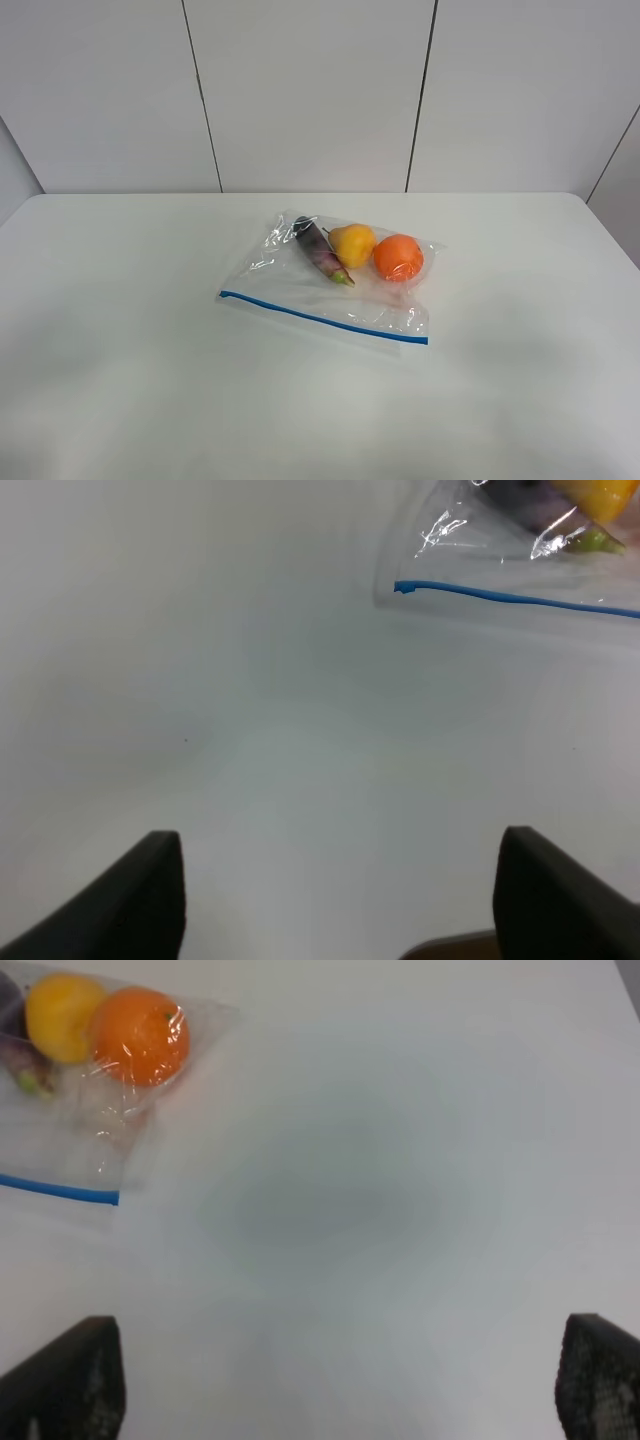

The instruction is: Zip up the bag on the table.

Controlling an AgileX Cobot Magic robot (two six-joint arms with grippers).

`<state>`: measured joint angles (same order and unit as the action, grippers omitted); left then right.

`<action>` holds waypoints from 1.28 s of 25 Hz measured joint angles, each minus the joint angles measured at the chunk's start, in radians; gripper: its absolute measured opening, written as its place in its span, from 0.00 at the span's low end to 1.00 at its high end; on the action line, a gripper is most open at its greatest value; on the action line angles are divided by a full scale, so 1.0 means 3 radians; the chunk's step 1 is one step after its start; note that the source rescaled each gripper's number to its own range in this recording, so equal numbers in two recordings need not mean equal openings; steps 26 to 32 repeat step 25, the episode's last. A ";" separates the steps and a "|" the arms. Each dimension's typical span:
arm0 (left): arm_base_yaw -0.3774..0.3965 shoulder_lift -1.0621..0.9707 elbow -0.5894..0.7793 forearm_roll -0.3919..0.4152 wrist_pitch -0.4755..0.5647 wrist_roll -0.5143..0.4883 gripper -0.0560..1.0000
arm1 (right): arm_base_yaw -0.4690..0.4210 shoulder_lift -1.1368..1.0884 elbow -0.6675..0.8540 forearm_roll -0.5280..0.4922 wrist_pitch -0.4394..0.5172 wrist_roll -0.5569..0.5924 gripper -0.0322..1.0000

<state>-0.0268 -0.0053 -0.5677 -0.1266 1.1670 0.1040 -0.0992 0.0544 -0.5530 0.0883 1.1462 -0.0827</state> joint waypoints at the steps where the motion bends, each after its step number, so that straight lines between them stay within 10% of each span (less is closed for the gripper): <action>1: 0.0000 0.0000 0.0000 0.0000 0.0000 0.0000 1.00 | 0.0000 -0.0033 0.0036 -0.0004 0.0000 0.0001 1.00; 32: 0.0000 0.0000 0.0000 0.0000 0.0000 0.0000 1.00 | 0.0000 -0.0064 0.0073 -0.0047 -0.0061 0.0008 1.00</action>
